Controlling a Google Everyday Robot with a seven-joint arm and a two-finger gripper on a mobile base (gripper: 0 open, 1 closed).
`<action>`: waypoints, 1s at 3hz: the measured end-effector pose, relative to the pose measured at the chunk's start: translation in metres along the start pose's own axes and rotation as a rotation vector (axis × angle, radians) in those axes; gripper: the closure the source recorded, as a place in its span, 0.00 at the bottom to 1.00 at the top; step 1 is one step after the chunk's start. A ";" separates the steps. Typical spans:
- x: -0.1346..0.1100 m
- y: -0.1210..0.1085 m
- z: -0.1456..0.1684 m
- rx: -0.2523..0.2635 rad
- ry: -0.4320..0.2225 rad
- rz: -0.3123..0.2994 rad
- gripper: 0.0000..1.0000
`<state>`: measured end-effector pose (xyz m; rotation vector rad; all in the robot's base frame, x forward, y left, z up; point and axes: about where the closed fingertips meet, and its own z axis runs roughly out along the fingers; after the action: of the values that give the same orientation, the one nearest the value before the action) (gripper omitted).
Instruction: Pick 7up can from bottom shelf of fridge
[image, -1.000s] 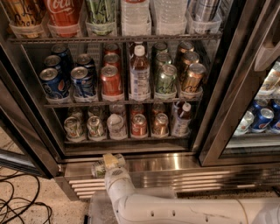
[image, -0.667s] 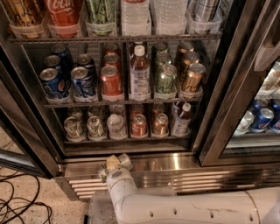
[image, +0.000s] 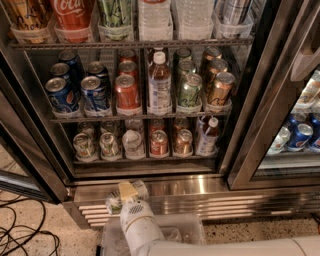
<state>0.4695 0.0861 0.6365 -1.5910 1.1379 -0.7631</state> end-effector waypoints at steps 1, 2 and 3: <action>-0.037 -0.040 -0.010 0.166 -0.166 0.165 1.00; -0.056 -0.082 -0.017 0.285 -0.244 0.169 1.00; -0.057 -0.084 -0.018 0.295 -0.249 0.164 1.00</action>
Offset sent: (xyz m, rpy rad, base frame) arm -0.0101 0.0679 0.1483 0.3527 -0.3443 0.2422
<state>0.4583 0.1380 0.7253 -1.2882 0.9153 -0.5763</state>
